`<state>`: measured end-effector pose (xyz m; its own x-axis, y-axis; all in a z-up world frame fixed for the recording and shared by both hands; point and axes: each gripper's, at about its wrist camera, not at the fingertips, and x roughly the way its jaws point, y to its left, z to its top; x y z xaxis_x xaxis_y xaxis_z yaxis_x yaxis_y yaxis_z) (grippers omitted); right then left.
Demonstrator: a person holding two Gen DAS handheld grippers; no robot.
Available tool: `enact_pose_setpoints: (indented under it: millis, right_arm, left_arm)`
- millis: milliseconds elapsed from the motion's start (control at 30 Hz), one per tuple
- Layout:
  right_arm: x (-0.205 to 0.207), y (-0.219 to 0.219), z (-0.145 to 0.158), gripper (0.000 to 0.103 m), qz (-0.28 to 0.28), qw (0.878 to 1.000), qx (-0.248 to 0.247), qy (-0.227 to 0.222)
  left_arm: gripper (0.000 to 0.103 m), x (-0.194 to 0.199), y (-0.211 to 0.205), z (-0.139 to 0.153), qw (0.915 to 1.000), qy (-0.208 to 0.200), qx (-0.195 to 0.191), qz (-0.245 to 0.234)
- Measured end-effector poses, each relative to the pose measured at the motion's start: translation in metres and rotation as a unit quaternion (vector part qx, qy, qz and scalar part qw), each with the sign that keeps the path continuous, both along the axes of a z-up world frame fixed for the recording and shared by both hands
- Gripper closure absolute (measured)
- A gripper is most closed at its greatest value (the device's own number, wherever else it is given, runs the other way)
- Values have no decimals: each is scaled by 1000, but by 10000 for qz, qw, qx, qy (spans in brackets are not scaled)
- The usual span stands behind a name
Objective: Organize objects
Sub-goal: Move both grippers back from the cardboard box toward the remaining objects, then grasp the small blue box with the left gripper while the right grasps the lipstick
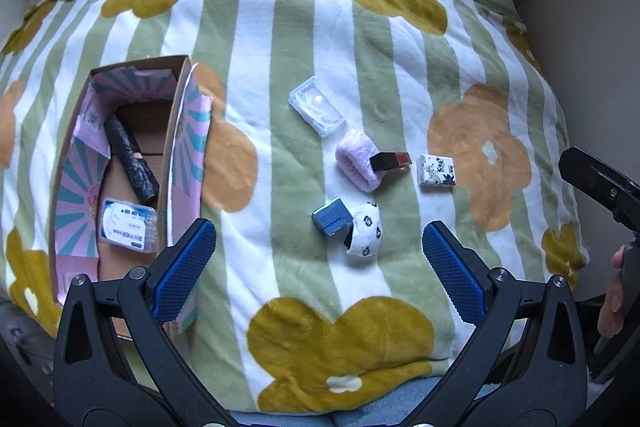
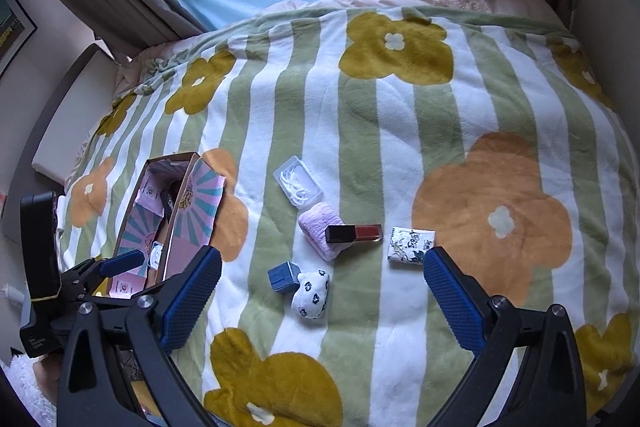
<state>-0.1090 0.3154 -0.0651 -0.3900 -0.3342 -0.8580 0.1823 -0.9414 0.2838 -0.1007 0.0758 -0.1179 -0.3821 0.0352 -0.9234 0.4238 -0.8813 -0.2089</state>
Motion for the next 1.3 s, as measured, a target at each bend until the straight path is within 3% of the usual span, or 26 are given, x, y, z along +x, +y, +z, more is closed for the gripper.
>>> enact_pose_setpoints:
  millis: [367,533,800,1100,1167,1300]
  right_arm:
    - [-55,2,-85,2,714,9948,-319,-656]
    - [-78,0,-124,2,992,9892,-405,-1001]
    - [-109,-10,-179,2,1274,9774,-448,-1623]
    - [-122,-21,-211,2,1489,9668,-346,-2049]
    - [-123,-21,-218,2,1482,9639,-321,-2189]
    - [-124,-19,-226,2,1415,9611,-448,-2331]
  left_arm:
    - [2,-23,12,-76,9983,-452,288,207]
    - [3,-32,9,-112,9950,-690,600,396]
    - [9,-49,2,-148,9890,-926,950,662]
    - [18,-60,5,-180,9832,-1260,1093,742]
    - [28,-60,6,-185,9817,-1341,1132,737]
    - [29,-61,7,-192,9798,-1416,1188,757]
